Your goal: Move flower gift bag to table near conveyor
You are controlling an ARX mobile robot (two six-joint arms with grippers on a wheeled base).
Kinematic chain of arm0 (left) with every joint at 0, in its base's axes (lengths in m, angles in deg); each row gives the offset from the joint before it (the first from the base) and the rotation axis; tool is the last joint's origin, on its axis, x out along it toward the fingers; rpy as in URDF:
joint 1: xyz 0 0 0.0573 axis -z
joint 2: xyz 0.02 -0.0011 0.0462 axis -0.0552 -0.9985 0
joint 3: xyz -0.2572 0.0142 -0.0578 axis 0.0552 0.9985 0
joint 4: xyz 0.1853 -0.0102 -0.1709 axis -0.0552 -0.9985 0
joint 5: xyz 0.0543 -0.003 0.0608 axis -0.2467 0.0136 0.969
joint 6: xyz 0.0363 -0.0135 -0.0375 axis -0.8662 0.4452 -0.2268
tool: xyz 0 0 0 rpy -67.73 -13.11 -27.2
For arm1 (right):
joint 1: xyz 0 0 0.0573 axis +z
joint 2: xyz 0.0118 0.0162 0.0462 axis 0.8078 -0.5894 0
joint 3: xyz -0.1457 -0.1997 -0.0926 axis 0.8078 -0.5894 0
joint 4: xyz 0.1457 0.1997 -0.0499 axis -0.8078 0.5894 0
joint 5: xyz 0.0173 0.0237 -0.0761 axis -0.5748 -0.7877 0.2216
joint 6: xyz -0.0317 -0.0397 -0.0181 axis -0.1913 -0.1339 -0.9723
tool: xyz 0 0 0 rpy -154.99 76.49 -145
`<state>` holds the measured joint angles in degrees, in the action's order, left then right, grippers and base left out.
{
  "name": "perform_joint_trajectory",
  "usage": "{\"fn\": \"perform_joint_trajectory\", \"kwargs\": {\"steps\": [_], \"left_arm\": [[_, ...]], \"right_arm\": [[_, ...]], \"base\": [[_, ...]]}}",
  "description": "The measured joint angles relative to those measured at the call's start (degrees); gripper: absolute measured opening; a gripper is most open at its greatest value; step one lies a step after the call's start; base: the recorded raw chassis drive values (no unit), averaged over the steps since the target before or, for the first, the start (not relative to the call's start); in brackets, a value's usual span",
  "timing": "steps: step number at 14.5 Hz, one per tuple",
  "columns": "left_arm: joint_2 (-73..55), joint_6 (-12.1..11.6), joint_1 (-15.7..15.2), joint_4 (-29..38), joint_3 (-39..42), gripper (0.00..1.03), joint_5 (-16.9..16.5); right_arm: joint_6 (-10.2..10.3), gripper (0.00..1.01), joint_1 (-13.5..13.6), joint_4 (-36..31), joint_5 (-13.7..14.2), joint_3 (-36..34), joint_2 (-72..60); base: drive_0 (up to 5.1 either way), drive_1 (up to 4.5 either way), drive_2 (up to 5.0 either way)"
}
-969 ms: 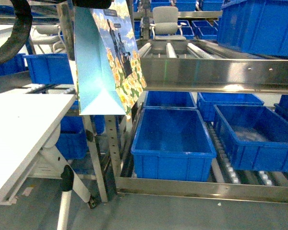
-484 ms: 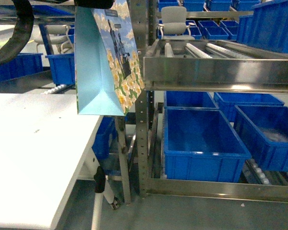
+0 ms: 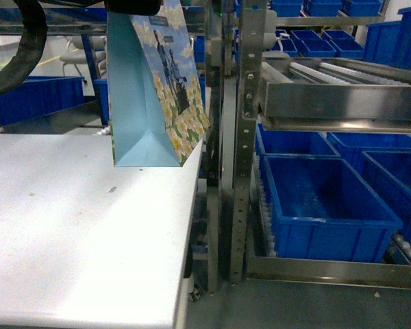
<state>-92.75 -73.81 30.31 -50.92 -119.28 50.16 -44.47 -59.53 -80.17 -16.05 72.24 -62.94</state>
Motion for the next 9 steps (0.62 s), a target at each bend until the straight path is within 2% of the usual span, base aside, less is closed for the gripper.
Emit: {"fn": "perform_joint_trajectory", "kwargs": {"steps": [9], "left_arm": [[0.1, 0.0, 0.0, 0.2, 0.0, 0.02, 0.0]], "right_arm": [[0.0, 0.02, 0.0, -0.4, 0.0, 0.0, 0.1]], "base": [[-5.0, 2.37, 2.4]]}}
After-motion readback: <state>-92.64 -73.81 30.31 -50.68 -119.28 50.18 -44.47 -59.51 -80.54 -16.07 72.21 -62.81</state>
